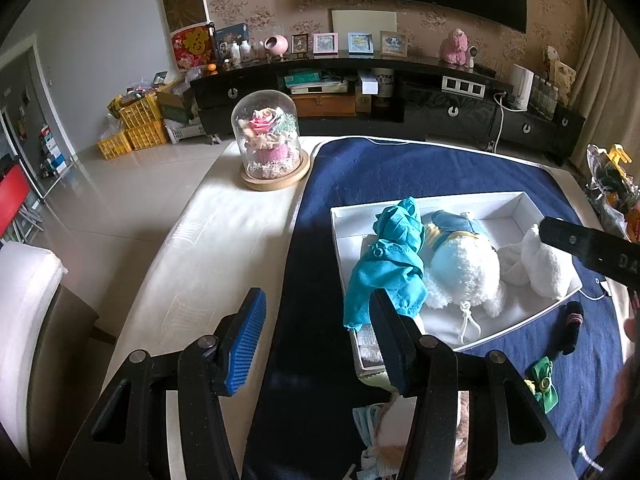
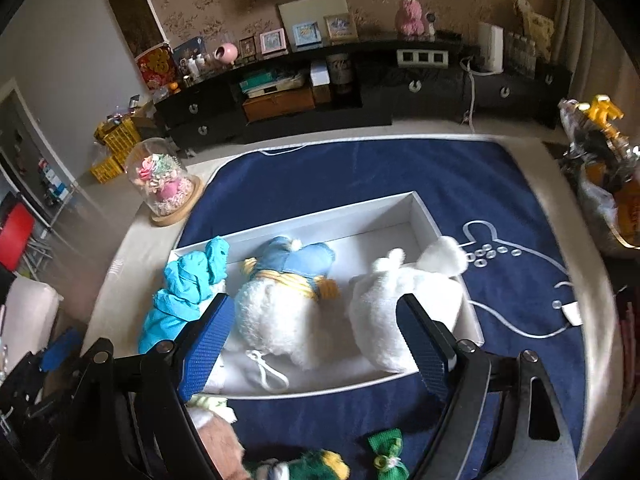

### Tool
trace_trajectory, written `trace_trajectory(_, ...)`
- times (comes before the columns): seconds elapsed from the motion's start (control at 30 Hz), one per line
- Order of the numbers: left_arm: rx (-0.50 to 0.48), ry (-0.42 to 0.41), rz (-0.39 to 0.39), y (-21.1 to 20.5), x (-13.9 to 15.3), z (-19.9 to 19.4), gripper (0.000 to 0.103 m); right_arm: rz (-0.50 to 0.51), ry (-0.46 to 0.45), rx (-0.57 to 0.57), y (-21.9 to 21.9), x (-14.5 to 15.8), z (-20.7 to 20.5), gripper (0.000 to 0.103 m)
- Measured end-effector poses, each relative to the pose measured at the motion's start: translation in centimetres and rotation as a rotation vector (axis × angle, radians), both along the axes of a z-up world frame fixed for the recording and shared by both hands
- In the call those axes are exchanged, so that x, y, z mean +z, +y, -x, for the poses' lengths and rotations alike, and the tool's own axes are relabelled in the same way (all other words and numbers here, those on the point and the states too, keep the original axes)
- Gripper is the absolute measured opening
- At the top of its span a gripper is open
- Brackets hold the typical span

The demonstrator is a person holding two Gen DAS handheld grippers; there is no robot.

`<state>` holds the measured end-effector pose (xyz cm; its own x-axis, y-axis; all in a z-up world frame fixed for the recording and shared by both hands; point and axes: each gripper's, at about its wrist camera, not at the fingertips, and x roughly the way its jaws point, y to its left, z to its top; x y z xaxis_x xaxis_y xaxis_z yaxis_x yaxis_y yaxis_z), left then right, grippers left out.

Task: Organize soft objects
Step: 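Grasp the brown-and-white plush from the blanket with the left gripper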

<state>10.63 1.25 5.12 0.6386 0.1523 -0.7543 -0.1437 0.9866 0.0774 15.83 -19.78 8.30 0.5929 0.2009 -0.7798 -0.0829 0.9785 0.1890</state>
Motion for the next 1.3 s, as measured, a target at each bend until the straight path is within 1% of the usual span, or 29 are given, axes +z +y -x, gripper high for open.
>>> trace_trajectory(0.17, -0.006, 0.004, 0.005, -0.1, -0.1, -0.1, 0.054, 0.039, 0.004, -0.025, -0.9, 0.1, 1.0, 0.103)
trace_trajectory(0.37, -0.008, 0.012, 0.021, 0.4, -0.1, -0.3, 0.053, 0.077, 0.011, -0.085, -2.6, -0.3, 3.9, 0.103)
trace_trajectory(0.43, -0.008, 0.019, 0.044, 0.9, 0.0, -0.3, 0.053, 0.067, 0.016, -0.1, -3.3, -0.4, 4.9, 0.103)
trace_trajectory(0.6, -0.021, 0.044, 0.115, 2.2, -0.1, -0.2, 0.053, 0.005, 0.034, -0.114, -4.7, -0.9, 7.4, 0.103)
trace_trajectory(0.73, -0.07, 0.095, 0.226, 3.3, -0.6, -0.1, 0.053, 0.049, 0.031, -0.088, -4.1, -1.0, 7.5, 0.103)
trace_trajectory(0.8, -0.108, 0.122, 0.271, 3.3, -0.9, 0.2, 0.053, 0.045, 0.039, -0.08, -4.2, -1.1, 7.3, 0.103)
trace_trajectory(0.83, -0.12, 0.129, 0.28, 3.1, -1.0, 0.4, 0.053, 0.032, 0.045, -0.077, -4.3, -1.2, 7.2, 0.103)
trace_trajectory(0.87, -0.128, 0.13, 0.273, 2.8, -1.2, 0.7, 0.053, 0.009, 0.052, -0.074, -4.5, -1.3, 7.1, 0.103)
trace_trajectory(0.93, -0.124, 0.134, 0.237, 2.3, -1.7, 1.6, 0.053, -0.026, 0.063, -0.073, -4.8, -1.3, 6.9, 0.103)
trace_trajectory(1.0, -0.111, 0.159, 0.23, 2.3, -2.8, 2.4, 0.053, -0.029, 0.061, -0.072, -4.8, -1.2, 6.9, 0.103)
trace_trajectory(1.07, -0.109, 0.191, 0.246, 2.5, -3.9, 3.1, 0.053, -0.026, 0.055, -0.069, -4.7, -1.1, 7.1, 0.103)
trace_trajectory(1.13, -0.125, 0.201, 0.253, 2.4, -4.2, 3.5, 0.053, -0.029, 0.054, -0.065, -4.7, -1.1, 7.1, 0.103)
trace_trajectory(1.23, -0.182, 0.175, 0.301, 1.8, -3.5, 3.7, 0.053, -0.037, 0.061, -0.067, -4.8, -1.2, 7.0, 0.103)
trace_trajectory(1.3, -0.222, 0.155, 0.352, 1.3, -3.0, 3.8, 0.053, -0.041, 0.066, -0.068, -4.9, -1.3, 7.0, 0.103)
